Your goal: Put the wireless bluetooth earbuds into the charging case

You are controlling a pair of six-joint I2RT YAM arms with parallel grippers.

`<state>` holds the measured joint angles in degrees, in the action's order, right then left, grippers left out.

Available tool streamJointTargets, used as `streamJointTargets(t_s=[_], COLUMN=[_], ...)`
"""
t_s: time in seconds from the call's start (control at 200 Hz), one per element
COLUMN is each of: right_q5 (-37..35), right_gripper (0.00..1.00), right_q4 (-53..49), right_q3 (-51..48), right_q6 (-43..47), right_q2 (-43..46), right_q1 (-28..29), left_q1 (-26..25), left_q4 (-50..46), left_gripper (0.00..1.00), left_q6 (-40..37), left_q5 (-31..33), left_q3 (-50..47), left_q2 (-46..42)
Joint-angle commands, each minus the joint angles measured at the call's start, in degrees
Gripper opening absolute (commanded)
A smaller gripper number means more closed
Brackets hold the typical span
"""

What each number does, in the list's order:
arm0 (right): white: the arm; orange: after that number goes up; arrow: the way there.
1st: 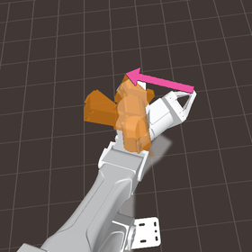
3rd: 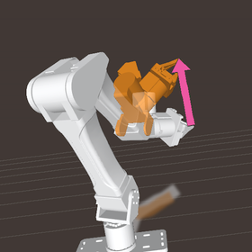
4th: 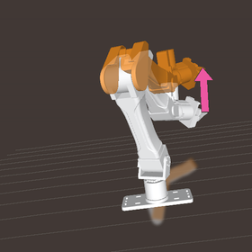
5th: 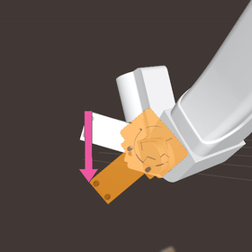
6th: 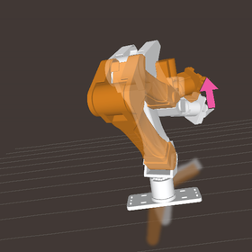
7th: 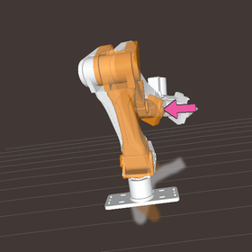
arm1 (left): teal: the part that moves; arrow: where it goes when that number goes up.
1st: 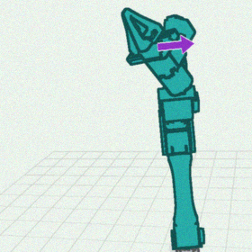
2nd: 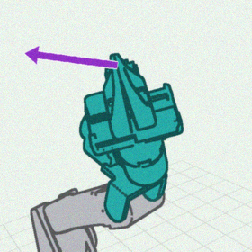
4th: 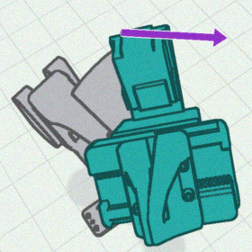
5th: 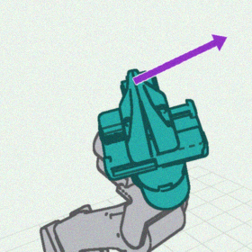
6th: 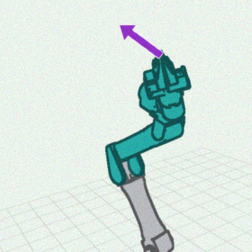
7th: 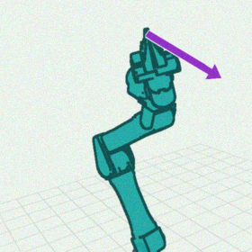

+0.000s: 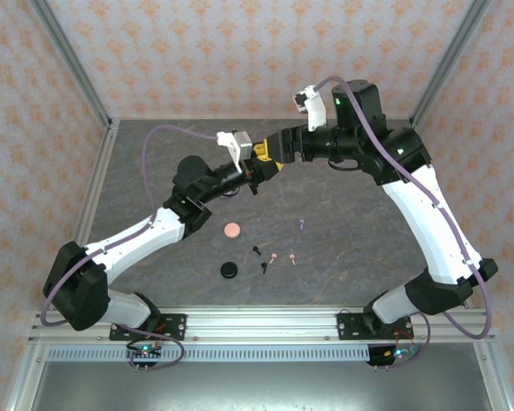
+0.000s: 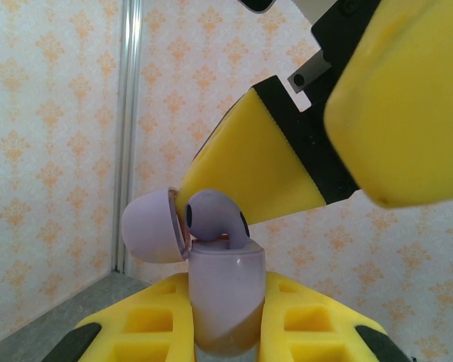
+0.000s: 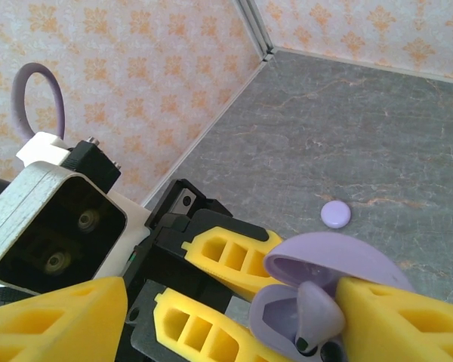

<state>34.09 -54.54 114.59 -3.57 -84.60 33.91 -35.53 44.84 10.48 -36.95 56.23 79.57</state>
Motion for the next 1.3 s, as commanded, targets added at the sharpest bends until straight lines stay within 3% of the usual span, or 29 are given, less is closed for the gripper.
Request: streamJointTargets(t_s=[0.0,0.29,0.545,0.826,1.296], right_q5=[-4.73,-11.49,-5.09,-8.33,-2.84], right_gripper=[0.77,0.82,0.69,0.69,0.60], right_q4=[2.31,-1.51,-2.29,-4.72,-5.69], right_q3=[0.35,2.93,0.92,0.10,-1.89], right_q6=[1.42,1.88,0.51,1.11,1.48], right_q2=[0.75,1.34,2.02,3.30,3.86], right_q1=[0.21,0.19,0.21,0.20,0.28], left_q1=[-0.92,-1.32,-1.30,-1.30,-1.30], left_q4=[1.86,2.40,2.09,1.74,1.04], left_gripper=[0.00,0.00,0.00,0.00,0.00], left_q6=[0.07,0.07,-0.38,-0.46,-0.47], left_q5=[-1.27,-0.93,-0.63,-0.16,0.29], left_q3=[1.63,1.34,1.43,1.52,1.79], left_q2=[0.61,0.66,0.61,0.60,0.79])
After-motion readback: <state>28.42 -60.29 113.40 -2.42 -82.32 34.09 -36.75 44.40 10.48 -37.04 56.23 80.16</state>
